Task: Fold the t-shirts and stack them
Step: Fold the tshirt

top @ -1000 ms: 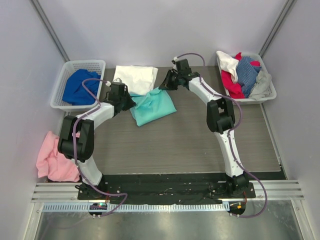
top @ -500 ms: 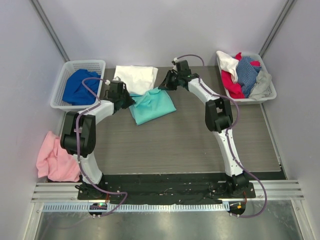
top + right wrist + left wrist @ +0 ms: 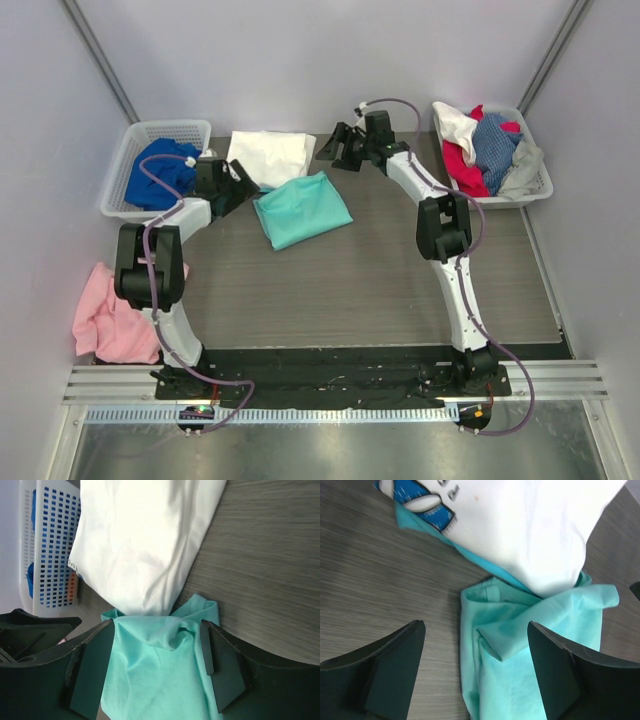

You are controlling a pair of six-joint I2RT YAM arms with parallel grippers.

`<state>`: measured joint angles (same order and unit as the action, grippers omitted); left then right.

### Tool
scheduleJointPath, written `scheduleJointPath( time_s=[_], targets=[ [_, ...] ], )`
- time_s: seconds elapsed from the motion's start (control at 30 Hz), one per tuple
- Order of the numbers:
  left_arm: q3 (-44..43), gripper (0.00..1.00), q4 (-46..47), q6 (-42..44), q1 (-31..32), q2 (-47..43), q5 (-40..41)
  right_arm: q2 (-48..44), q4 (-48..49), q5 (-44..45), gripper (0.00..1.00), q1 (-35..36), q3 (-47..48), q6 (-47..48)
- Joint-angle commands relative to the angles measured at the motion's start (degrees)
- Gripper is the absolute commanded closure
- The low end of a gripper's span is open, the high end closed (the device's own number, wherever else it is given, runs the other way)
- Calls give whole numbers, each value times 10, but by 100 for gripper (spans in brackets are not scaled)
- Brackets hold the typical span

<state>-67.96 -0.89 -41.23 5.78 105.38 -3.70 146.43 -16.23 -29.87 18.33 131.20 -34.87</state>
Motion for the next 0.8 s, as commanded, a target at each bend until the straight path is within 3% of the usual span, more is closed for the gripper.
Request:
scheduleJointPath(
  time_s=[0.0, 0.3, 0.53, 0.77],
  targets=[
    [-41, 10, 17, 17, -12, -32, -5, -33, 34, -12, 22, -41, -9, 2],
    [-12, 9, 14, 24, 6, -89, -80, -147, 49, 6, 21, -47, -194, 44],
    [33, 8, 16, 29, 92, -142, -96, -222, 75, -5, 20, -45, -310, 41],
    [46, 8, 155, -16, 121, -71, -180, -265, 90, 6, 20, -45, -387, 38]
  ],
)
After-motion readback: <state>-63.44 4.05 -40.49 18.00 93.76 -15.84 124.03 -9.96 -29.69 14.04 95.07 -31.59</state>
